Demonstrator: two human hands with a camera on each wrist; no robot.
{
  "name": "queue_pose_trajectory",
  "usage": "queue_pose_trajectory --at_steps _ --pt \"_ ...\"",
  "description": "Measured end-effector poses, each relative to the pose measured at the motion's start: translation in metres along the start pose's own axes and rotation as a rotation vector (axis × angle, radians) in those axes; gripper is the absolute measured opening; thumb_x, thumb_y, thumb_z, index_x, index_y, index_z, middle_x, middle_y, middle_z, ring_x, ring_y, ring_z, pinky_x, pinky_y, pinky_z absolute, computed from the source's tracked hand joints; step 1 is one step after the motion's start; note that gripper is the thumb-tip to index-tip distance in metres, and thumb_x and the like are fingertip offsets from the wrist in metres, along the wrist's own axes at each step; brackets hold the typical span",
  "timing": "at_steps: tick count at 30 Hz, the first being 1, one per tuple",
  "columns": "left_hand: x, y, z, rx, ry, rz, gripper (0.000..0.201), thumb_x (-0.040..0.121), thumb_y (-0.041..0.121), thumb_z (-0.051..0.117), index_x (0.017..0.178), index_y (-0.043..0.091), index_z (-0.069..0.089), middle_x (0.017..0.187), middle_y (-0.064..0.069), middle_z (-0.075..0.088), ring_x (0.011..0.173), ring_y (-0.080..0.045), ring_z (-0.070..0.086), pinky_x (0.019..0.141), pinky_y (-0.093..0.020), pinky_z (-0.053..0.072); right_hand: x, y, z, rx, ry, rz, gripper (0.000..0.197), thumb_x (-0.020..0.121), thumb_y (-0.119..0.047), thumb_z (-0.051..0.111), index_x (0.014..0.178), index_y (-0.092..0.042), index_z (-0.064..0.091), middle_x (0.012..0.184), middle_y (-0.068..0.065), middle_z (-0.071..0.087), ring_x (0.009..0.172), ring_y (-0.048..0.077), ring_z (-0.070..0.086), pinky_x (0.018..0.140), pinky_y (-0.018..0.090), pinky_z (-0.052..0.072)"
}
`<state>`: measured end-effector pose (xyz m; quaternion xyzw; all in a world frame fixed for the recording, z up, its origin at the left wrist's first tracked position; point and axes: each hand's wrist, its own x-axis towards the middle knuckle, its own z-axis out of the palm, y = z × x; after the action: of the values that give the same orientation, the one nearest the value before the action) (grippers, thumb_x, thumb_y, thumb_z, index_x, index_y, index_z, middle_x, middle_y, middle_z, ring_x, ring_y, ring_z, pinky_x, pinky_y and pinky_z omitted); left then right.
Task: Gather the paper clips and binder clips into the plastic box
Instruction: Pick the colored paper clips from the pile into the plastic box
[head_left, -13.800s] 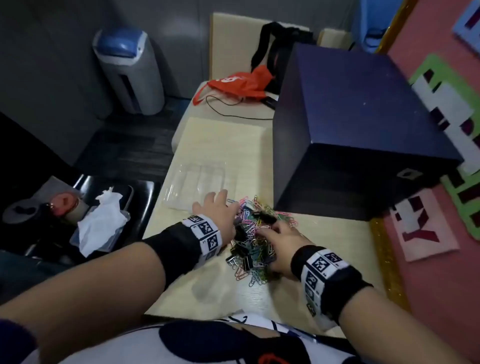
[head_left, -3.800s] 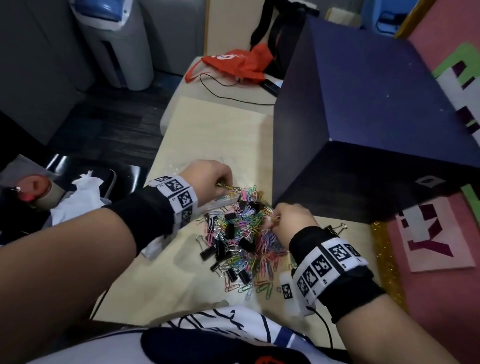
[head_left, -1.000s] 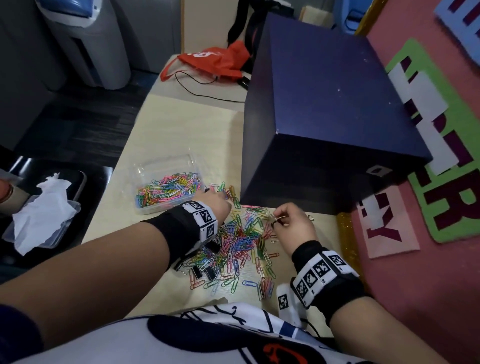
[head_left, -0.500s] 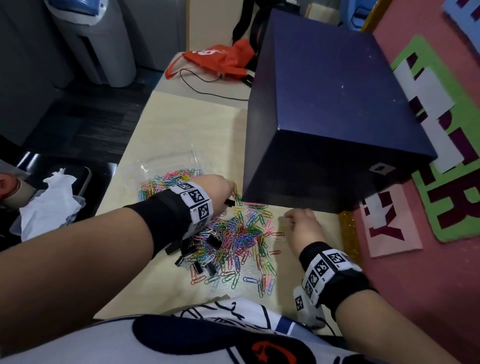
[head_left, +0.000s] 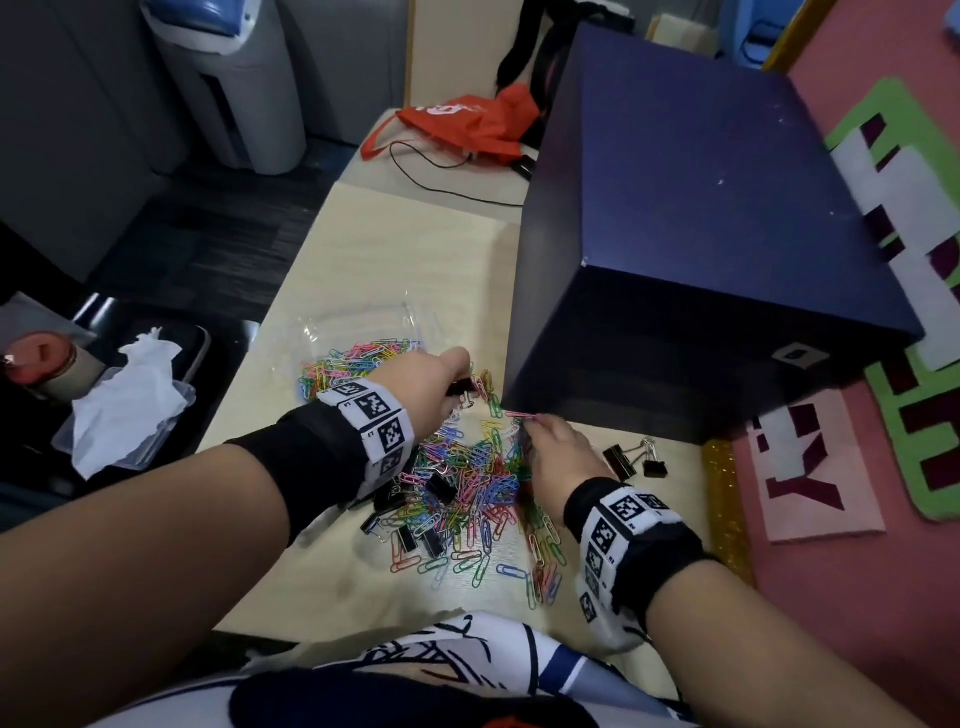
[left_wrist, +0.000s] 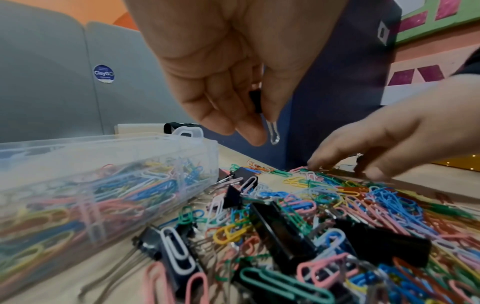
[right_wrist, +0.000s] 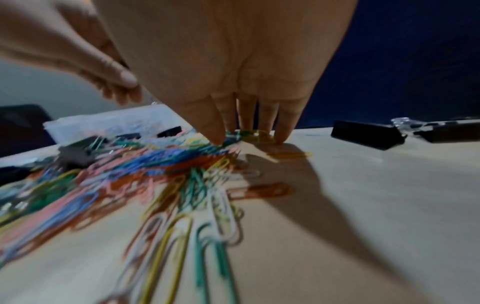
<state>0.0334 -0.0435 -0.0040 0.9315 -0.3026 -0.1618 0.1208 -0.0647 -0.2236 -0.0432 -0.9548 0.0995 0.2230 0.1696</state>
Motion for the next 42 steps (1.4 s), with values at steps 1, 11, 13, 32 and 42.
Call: queue_pose_trajectory --at_steps 1,11,13,32,42 --pt "-0.001 -0.001 0.0 -0.012 0.006 -0.006 0.024 0.095 0.023 0.051 0.117 0.017 0.045 0.091 -0.011 0.065 0.084 -0.032 0.062 0.069 -0.037 0.051 -0.002 -0.003 0.003 -0.019 -0.011 -0.017 0.066 0.086 -0.002 0.043 0.147 -0.021 0.028 0.151 0.0 0.024 0.135 0.025 0.026 0.113 0.033 0.025" --pt "-0.011 -0.017 -0.001 -0.122 0.097 -0.102 0.029 0.095 0.035 0.049 0.118 0.019 0.052 0.102 -0.007 0.068 0.092 -0.028 0.062 0.072 -0.032 0.048 0.01 -0.031 0.002 0.067 0.078 -0.1 0.043 0.091 -0.006 0.038 0.13 -0.019 0.049 0.137 0.001 0.042 0.128 0.021 0.039 0.107 0.03 0.033" --pt "-0.012 -0.022 -0.003 -0.119 0.104 -0.087 0.029 0.095 0.036 0.051 0.116 0.017 0.055 0.101 -0.007 0.067 0.094 -0.029 0.061 0.073 -0.032 0.046 0.019 -0.044 -0.004 0.088 0.041 -0.127 0.051 0.09 -0.002 0.039 0.139 -0.016 0.041 0.148 0.002 0.033 0.133 0.023 0.035 0.11 0.029 0.029" --pt "-0.011 -0.034 -0.011 -0.126 0.074 0.017 0.021 0.091 0.031 0.055 0.111 0.023 0.056 0.107 0.0 0.059 0.099 -0.023 0.059 0.083 -0.033 0.048 -0.014 -0.055 0.022 -0.08 -0.146 -0.043 0.074 0.079 0.006 0.047 0.147 -0.01 0.027 0.158 0.005 0.015 0.143 0.026 0.02 0.117 0.036 0.022" --pt "-0.011 -0.021 0.003 -0.033 -0.036 0.093 0.019 0.09 0.029 0.055 0.106 0.021 0.055 0.102 -0.002 0.055 0.097 -0.022 0.055 0.075 -0.026 0.039 -0.001 -0.028 0.014 -0.02 0.04 0.013 0.067 0.074 0.009 0.047 0.135 -0.02 0.043 0.144 -0.001 0.035 0.129 0.022 0.035 0.108 0.032 0.034"
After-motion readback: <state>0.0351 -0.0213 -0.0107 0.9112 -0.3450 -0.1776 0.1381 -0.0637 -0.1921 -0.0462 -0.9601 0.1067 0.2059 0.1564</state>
